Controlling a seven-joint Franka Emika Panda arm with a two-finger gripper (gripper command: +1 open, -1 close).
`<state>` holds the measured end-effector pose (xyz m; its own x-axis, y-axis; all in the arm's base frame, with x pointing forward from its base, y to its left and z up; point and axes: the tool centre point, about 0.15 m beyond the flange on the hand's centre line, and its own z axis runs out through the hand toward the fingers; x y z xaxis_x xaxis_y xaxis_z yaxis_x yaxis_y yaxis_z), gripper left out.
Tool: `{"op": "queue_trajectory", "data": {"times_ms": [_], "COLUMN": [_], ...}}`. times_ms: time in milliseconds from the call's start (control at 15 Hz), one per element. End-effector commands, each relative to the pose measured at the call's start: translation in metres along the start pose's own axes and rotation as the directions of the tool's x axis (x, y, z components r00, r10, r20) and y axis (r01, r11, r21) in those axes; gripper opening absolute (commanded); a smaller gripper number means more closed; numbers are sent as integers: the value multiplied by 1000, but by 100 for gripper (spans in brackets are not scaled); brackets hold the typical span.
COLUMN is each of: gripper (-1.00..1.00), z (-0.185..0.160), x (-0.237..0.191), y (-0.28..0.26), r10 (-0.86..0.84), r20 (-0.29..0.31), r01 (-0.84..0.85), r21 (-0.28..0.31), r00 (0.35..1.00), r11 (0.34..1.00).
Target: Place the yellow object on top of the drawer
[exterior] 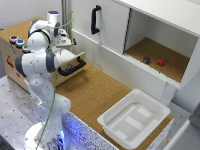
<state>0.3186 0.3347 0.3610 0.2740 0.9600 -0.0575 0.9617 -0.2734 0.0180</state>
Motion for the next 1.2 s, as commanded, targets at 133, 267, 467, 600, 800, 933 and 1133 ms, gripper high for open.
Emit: {"op": "queue_trajectory", "data": {"times_ms": [133, 267, 467, 600, 800, 933, 1133], "gripper": [100, 100, 100, 100, 100, 100, -100], "z": [24, 29, 35, 39, 45, 46, 46], "x": [-3, -9, -18, -23, -28, -27, -27], "y": [0, 1, -1, -6, -17, -23, -27], "r10": [-291, -345, -397, -403, -388, -381, -366], "r20": [46, 32, -11, -46, -92, -112, -142], "r01": [291, 344, 397, 402, 381, 373, 355], "r21": [13, 25, 8, -30, -87, -86, -95], "r00": [956, 938, 918, 914, 917, 918, 920], "r11": [957, 939, 918, 915, 921, 924, 930]}}
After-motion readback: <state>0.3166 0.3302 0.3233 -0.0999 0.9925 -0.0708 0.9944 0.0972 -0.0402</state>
